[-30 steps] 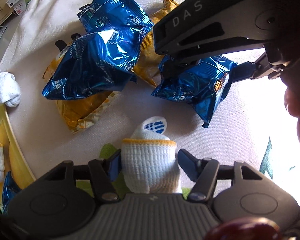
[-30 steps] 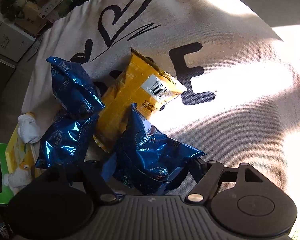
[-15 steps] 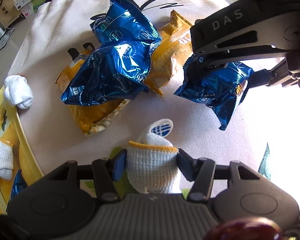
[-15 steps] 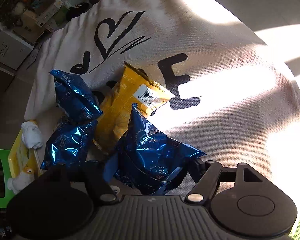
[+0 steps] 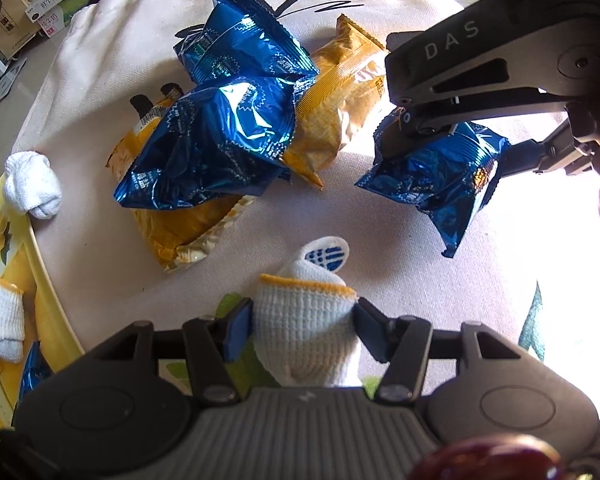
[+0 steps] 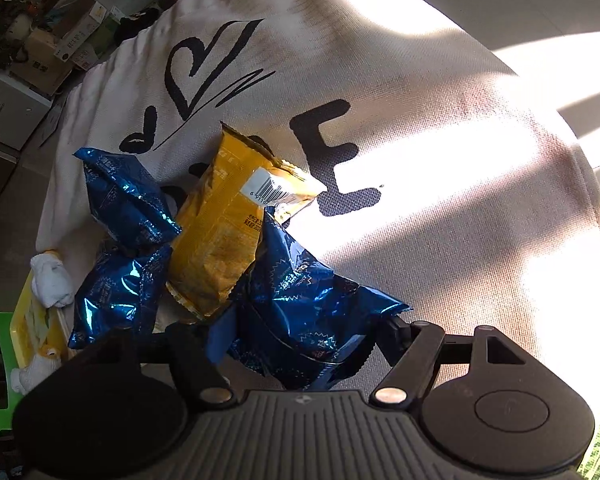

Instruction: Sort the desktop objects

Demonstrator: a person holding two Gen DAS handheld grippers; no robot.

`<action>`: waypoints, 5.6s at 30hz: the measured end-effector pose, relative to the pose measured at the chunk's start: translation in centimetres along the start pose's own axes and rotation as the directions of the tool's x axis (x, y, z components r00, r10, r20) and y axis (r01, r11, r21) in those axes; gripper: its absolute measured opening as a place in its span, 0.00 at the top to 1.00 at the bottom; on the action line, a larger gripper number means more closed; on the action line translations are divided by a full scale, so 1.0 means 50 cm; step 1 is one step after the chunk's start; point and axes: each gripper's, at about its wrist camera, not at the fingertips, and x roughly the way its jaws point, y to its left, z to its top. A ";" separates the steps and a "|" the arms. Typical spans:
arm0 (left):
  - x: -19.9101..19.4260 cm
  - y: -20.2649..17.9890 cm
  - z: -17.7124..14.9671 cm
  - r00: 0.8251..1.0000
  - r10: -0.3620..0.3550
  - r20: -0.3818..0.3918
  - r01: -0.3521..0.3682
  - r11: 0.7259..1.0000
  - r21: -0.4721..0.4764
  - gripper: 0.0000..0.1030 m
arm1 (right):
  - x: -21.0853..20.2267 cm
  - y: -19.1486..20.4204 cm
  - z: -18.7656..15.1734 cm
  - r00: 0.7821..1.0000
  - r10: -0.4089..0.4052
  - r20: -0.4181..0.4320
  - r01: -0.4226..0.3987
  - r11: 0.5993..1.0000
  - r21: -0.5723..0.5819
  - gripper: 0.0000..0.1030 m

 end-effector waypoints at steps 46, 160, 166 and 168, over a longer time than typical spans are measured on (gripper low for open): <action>-0.137 0.083 0.014 0.991 -0.002 0.135 0.023 0.988 -0.153 0.49 | -0.120 0.039 -0.023 0.994 0.053 0.090 -0.050 0.998 -0.034 0.38; -0.223 0.814 -0.170 0.935 0.348 0.072 -0.054 0.339 -0.939 0.04 | 0.204 0.560 -0.092 0.951 0.265 0.157 -0.170 0.877 -0.450 0.58; -0.223 0.804 -0.159 0.933 0.350 0.084 -0.055 0.370 -0.927 0.04 | 0.157 0.590 -0.113 0.910 0.376 0.172 -0.254 0.836 -0.486 0.59; -0.223 0.797 -0.153 0.932 0.351 0.091 -0.055 0.384 -0.922 0.04 | 0.149 0.606 -0.125 0.888 0.436 0.144 -0.314 0.806 -0.502 0.59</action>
